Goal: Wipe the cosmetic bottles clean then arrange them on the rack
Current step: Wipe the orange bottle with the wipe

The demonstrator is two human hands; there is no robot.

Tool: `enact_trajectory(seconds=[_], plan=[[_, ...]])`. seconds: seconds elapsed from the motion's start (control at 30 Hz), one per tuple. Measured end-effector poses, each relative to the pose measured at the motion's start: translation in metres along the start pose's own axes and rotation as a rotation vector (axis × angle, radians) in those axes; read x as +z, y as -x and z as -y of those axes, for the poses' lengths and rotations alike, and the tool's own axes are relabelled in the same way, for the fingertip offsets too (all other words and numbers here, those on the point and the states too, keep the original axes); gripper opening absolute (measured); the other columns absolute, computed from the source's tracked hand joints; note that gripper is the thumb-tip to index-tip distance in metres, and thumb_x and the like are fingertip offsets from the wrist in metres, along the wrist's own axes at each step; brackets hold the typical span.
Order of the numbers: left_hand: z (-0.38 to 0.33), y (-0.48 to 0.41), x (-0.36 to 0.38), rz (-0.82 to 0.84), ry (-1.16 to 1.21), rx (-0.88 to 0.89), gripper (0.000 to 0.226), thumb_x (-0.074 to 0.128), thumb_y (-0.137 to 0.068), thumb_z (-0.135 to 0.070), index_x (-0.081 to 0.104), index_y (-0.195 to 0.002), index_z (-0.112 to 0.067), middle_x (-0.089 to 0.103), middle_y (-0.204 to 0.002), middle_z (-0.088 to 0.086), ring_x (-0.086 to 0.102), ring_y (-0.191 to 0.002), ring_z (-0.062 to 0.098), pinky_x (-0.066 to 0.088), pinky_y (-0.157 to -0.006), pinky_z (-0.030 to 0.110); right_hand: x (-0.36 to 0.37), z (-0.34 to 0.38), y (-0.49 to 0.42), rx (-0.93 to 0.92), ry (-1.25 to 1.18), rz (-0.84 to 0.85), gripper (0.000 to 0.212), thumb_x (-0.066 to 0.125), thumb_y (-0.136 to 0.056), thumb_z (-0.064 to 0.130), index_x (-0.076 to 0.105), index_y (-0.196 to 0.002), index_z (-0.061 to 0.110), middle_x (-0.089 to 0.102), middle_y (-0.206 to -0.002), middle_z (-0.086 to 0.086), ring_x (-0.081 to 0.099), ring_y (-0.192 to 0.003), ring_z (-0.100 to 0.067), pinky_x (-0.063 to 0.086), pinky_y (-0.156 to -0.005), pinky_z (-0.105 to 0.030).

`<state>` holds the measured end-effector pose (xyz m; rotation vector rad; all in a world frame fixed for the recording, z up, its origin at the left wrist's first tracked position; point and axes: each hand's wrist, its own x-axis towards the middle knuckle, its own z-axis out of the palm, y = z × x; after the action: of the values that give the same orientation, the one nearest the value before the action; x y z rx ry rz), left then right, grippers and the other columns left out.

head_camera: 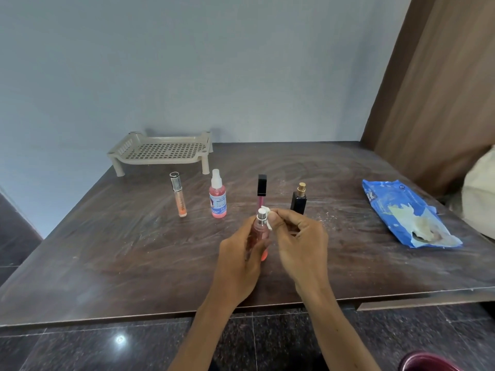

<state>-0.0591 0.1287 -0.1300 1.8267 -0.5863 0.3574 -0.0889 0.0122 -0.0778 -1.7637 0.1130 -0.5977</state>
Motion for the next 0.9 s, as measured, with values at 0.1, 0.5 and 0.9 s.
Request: enact_trajectory(seconds=[0.1,0.5,0.9], plan=[[-0.001,0.000,0.000,0.005,0.021,-0.006,0.025,0.055,-0.096,-0.033,0.059,-0.120,-0.030,0.070,-0.079,-0.004,0.066,-0.071,0.012,0.051,-0.064,0.018,-0.001,-0.005,0.008,-0.029,0.049,-0.041,0.010,0.068,-0.089,0.028,0.077,-0.094,0.028,0.073,-0.080,0.015,0.067,-0.080,0.002,0.049,-0.069,-0.009],[0.004,0.002,-0.002,0.080,0.020,-0.045,0.023,0.055,-0.103,-0.021,0.056,-0.123,-0.030,0.071,-0.088,0.006,0.066,-0.078,0.022,0.051,-0.073,0.040,0.000,0.001,-0.007,0.043,-0.014,0.033,0.012,0.067,-0.090,0.022,0.076,-0.099,0.022,0.073,-0.071,0.017,0.067,-0.066,0.004,0.047,-0.060,-0.007],[-0.003,-0.004,-0.002,0.073,-0.005,-0.086,0.065,0.053,-0.095,-0.043,0.038,-0.153,-0.017,0.047,-0.117,-0.005,0.053,-0.108,0.001,0.050,-0.088,0.011,0.000,-0.010,0.010,-0.128,0.179,-0.059,0.017,0.060,-0.095,0.030,0.073,-0.107,0.029,0.068,-0.094,0.019,0.063,-0.090,0.003,0.049,-0.074,-0.012]])
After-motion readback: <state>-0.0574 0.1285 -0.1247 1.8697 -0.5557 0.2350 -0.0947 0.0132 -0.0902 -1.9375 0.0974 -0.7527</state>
